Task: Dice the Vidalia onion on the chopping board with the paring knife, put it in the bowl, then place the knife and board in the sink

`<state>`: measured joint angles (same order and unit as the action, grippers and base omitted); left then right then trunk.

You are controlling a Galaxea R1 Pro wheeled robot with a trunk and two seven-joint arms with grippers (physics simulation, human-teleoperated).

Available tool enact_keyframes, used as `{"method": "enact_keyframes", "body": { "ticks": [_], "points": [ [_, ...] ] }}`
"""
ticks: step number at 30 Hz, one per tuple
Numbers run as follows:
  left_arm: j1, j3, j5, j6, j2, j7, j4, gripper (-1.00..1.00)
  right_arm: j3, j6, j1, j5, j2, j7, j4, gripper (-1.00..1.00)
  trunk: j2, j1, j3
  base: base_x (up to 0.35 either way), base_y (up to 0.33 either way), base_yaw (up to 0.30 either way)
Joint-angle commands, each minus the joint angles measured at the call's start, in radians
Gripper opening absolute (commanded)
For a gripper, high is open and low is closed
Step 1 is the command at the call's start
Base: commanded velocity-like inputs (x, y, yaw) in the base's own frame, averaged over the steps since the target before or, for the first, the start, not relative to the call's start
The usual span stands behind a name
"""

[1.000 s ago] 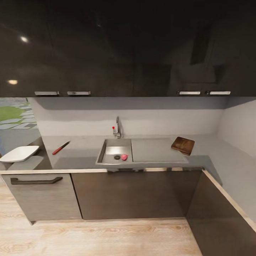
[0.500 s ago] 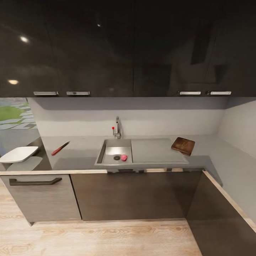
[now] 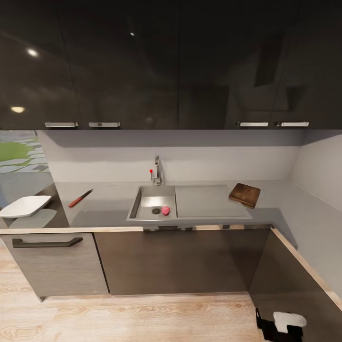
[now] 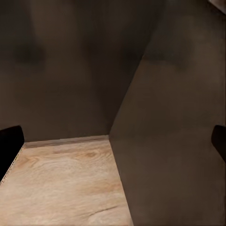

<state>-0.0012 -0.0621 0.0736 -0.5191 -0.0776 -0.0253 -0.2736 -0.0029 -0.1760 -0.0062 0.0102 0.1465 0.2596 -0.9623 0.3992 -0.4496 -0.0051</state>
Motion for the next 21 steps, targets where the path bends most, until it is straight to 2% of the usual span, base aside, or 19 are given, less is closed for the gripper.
{"method": "enact_keyframes", "body": {
  "ticks": [1, 3, 5, 6, 8, 9, 10, 11, 13, 14, 15, 16, 17, 18, 20, 21],
  "points": [
    [0.000, 0.002, 0.008, -0.002, 0.000, 0.001, 0.000, 1.00, 0.001, 0.090, -0.003, 0.001, 0.001, 0.013, -0.111, 1.00, 0.001, 0.000, -0.001, 0.000, 0.000, 0.000],
    [0.000, 0.002, 0.008, -0.002, 0.001, 0.001, 0.001, 1.00, 0.001, 0.196, -0.024, 0.001, 0.002, 0.020, -0.222, 1.00, 0.001, 0.000, -0.001, 0.000, 0.000, 0.000],
    [0.000, 0.002, 0.008, -0.002, 0.003, 0.001, 0.001, 1.00, 0.001, 0.267, -0.058, 0.001, 0.003, 0.023, -0.279, 1.00, 0.001, 0.000, -0.001, 0.000, 0.000, 0.000],
    [0.000, 0.002, 0.007, -0.002, 0.007, 0.001, 0.001, 1.00, 0.001, 0.385, -0.157, 0.000, 0.004, 0.037, -0.331, 1.00, 0.001, 0.000, -0.001, 0.000, 0.000, 0.000],
    [0.000, 0.002, 0.007, -0.002, 0.007, 0.001, 0.001, 1.00, 0.001, 0.498, -0.276, -0.002, 0.004, 0.059, -0.345, 1.00, 0.001, 0.000, -0.001, 0.000, 0.000, 0.000],
    [0.000, 0.002, 0.006, -0.002, 0.008, 0.001, 0.001, 1.00, 0.001, 0.613, -0.417, -0.003, 0.004, 0.083, -0.342, 1.00, 0.001, 0.000, -0.001, 0.000, 0.000, 0.000],
    [0.000, 0.002, 0.006, -0.002, 0.008, 0.001, 0.001, 1.00, 0.001, 0.681, -0.523, -0.003, 0.004, 0.094, -0.324, 1.00, 0.001, 0.000, -0.001, 0.000, 0.000, 0.000],
    [0.000, 0.002, 0.006, -0.002, 0.008, 0.001, 0.001, 1.00, 0.001, 0.713, -0.592, -0.003, 0.004, 0.098, -0.299, 1.00, 0.001, 0.000, -0.001, 0.000, 0.000, 0.000],
    [0.000, 0.002, 0.006, -0.001, 0.012, 0.001, 0.001, 1.00, 0.001, 0.758, -0.810, -0.006, 0.004, 0.104, -0.135, 1.00, 0.001, 0.000, -0.001, 0.000, -0.037, 0.000],
    [0.000, 0.002, 0.006, -0.001, 0.012, 0.001, 0.001, 1.00, 0.001, 0.761, -0.850, -0.007, 0.004, 0.104, -0.092, 1.00, 0.001, 0.000, -0.001, 0.000, -0.055, 0.000],
    [0.000, 0.002, 0.005, -0.001, 0.013, 0.001, 0.001, 1.00, 0.001, 0.766, -0.931, -0.007, 0.004, 0.105, 0.003, 1.00, 0.001, 0.000, -0.001, 0.000, -0.065, 0.000],
    [0.000, 0.002, 0.005, -0.001, 0.016, 0.001, 0.001, 1.00, 0.002, 0.768, -1.061, -0.008, 0.006, 0.105, 0.162, 1.00, 0.001, 0.000, -0.001, 0.005, -0.076, 0.000],
    [0.000, 0.002, 0.005, -0.001, 0.016, 0.001, 0.001, 1.00, 0.003, 0.767, -1.106, -0.008, 0.008, 0.105, 0.216, 1.00, 0.001, 0.000, -0.001, 0.014, -0.081, 0.000],
    [0.000, 0.002, 0.005, -0.001, 0.018, 0.001, 0.001, 1.00, 0.004, 0.766, -1.234, -0.008, 0.016, 0.104, 0.372, 1.00, 0.001, 0.000, -0.001, 0.052, -0.099, 0.000],
    [0.000, 0.002, 0.005, -0.001, 0.019, 0.001, 0.002, 1.00, 0.004, 0.764, -1.367, -0.008, 0.036, 0.102, 0.520, 1.00, 0.001, 0.000, -0.001, 0.079, -0.128, 0.000],
    [0.000, 0.002, 0.005, -0.001, 0.019, 0.001, 0.002, 1.00, 0.004, 0.762, -1.409, -0.006, 0.043, 0.099, 0.560, 1.00, 0.001, 0.000, -0.001, 0.105, -0.163, 0.000]
  ]
}}
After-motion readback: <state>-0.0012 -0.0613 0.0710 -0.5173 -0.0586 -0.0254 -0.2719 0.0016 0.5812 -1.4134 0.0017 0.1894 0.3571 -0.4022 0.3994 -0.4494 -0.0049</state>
